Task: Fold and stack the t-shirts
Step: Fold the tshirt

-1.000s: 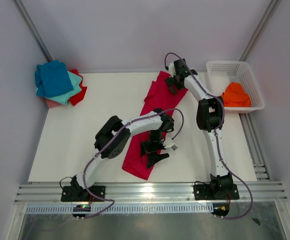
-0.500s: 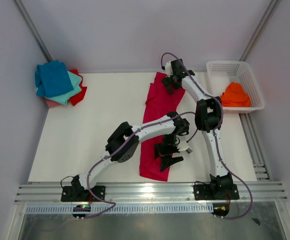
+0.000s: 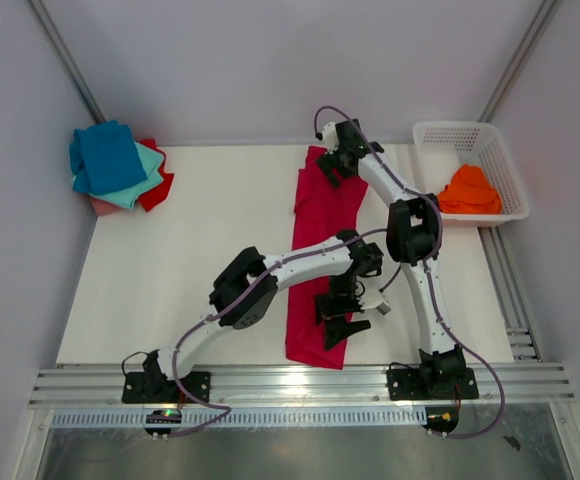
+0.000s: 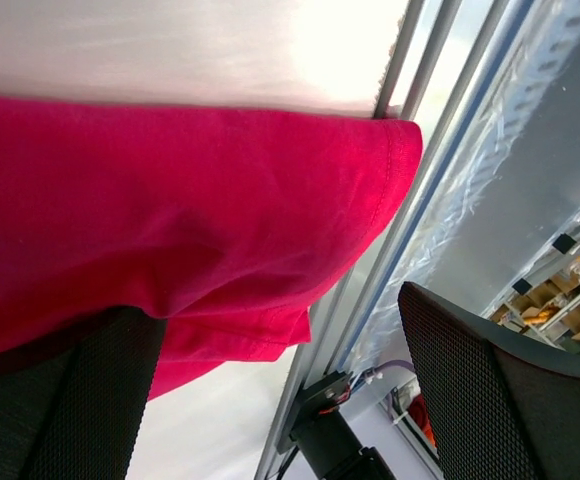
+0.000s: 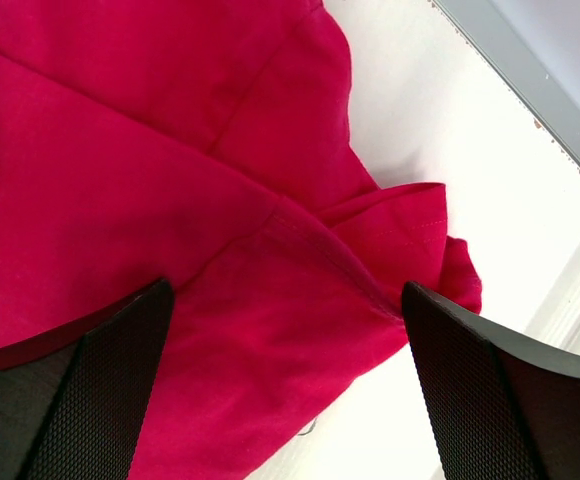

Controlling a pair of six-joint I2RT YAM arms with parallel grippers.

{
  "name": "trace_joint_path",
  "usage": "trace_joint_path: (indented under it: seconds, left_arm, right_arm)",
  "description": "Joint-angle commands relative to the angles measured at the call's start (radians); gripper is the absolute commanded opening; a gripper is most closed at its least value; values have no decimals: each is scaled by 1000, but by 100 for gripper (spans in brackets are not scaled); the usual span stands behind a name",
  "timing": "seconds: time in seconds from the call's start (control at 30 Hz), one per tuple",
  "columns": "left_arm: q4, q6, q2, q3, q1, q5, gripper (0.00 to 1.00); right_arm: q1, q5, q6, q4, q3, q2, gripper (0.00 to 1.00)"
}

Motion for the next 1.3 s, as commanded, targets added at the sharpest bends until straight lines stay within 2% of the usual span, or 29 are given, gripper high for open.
trace_joint_path:
  seconds: [0.0,0.17,0.33,0.43,0.5,0.6,0.73,0.97,1.1,1.17,1.27]
  left_arm:
    - [97,30,-45,-139,-22,78,99]
    - [126,-7,-122,-207,-21,95,99]
    - [146,-24,-105,-172,-24,107,99]
    - [169,-21,-102,-147,-26,72,99]
    - [228,-29,-131,-159,-27,0,99]
    - [319,-48,-185,-211,-26,-107,99]
    - [422,-49,-270,-262,-26,-125,99]
    - [393,-68,-220,-193,-26,-59,99]
    - [423,-68,-252,-219,-24,-120,99]
    - [471,-76,-297,-296,-19,-183,99]
    - [549,-98,-382,-374,2,-247,99]
  right_arm:
    - [2,25,-13,33,18,19,99]
    - [2,21,-11,29,30,34,99]
    - [2,17,-13,21,43,37,100]
    - [2,23,-22,21,40,37,99]
    - [2,51,-17,39,27,28,100]
    - [-13,46,29,114,-38,-15,99]
    - [-15,55,41,295,-172,-153,99]
    - [-6,-32,9,229,-42,-130,99]
    - [-7,-87,21,275,-86,-145,99]
    - [-12,-112,35,352,-176,-181,99]
    - [-29,-225,169,414,-270,-308,100]
